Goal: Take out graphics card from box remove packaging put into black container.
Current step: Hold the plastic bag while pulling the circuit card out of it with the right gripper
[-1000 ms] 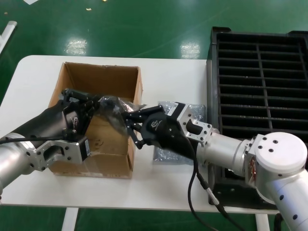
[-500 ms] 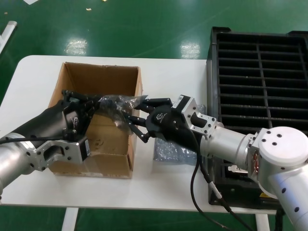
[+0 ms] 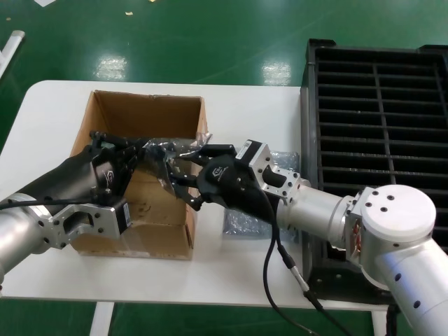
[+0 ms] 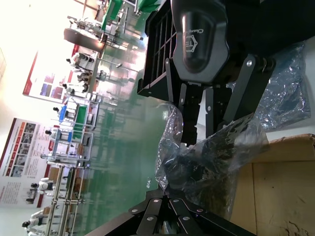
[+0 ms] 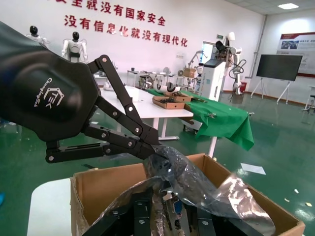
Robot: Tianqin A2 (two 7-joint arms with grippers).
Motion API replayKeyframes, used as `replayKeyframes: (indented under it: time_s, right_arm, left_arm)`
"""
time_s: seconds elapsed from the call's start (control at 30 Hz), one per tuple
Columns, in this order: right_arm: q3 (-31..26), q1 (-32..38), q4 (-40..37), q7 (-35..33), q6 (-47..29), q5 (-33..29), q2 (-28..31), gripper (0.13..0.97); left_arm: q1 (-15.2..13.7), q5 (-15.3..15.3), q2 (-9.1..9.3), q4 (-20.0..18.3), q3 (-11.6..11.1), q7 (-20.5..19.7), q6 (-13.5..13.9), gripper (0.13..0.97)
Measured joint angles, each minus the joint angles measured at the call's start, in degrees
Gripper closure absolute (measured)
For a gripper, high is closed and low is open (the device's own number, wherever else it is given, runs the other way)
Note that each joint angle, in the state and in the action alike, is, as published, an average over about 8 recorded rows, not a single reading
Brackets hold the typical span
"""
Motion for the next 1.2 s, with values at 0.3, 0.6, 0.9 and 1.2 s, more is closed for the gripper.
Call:
replayKeyframes:
  time_s: [0.3,0.6,0.9,1.2]
  right_arm:
    - [0.0,-0.7,1.6,1.2,0.6,-0.1,0.3,0.869]
    - [-0.2,-1.8,3.9,2.3,0.7,-0.5,1.5,0.898]
    - [-0.9,-4.2,9.1,3.9,0.6,-1.3,3.9,0.911]
    - [-1.5,-7.2,16.4,5.7,0.7,-2.1,7.4,0.911]
  left_arm:
    - [0.0,0.0,0.00,0.0,0.0,0.0,0.0,0.959]
    - [0.0,0.0,0.00,0.0,0.0,0.0,0.0,0.959]
    - [0.0,0.0,0.00,0.0,0.0,0.0,0.0,0.959]
    - [0.0,0.0,0.00,0.0,0.0,0.0,0.0,0.959]
